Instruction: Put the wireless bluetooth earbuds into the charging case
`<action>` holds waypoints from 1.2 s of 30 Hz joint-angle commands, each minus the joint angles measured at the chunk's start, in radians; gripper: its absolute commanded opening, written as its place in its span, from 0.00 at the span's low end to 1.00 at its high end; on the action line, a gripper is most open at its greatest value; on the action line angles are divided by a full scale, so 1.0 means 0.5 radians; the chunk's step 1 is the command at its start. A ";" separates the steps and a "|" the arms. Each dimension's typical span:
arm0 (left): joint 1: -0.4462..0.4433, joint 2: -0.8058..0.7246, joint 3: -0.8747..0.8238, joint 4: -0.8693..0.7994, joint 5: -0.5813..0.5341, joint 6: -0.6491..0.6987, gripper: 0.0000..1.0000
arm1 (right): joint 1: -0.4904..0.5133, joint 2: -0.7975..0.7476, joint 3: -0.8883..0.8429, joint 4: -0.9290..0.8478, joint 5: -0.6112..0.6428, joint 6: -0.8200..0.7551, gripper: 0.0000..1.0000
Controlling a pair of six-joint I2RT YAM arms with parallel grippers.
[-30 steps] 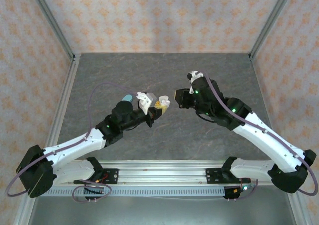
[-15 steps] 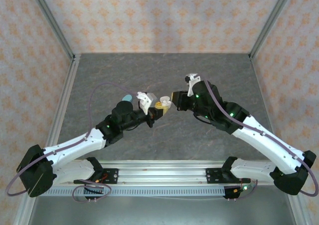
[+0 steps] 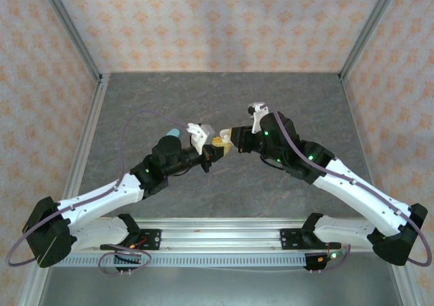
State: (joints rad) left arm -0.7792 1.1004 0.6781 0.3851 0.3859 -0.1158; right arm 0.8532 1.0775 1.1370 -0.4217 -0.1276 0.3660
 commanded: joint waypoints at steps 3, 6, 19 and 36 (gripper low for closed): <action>-0.016 -0.029 0.088 0.014 0.027 -0.017 0.00 | 0.017 -0.049 -0.028 0.067 -0.025 -0.005 0.18; -0.017 -0.040 0.088 0.006 0.018 -0.017 0.00 | 0.015 -0.047 -0.031 0.077 -0.038 -0.008 0.18; -0.019 -0.068 0.117 -0.040 0.041 -0.002 0.00 | 0.015 -0.072 -0.025 -0.015 -0.005 -0.110 0.18; -0.037 -0.051 0.156 -0.060 0.077 -0.005 0.00 | 0.015 -0.014 0.064 -0.097 0.002 -0.165 0.20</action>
State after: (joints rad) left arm -0.7921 1.0927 0.7109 0.3351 0.4114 -0.1154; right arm 0.8532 1.0687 1.1496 -0.4408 -0.1307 0.3012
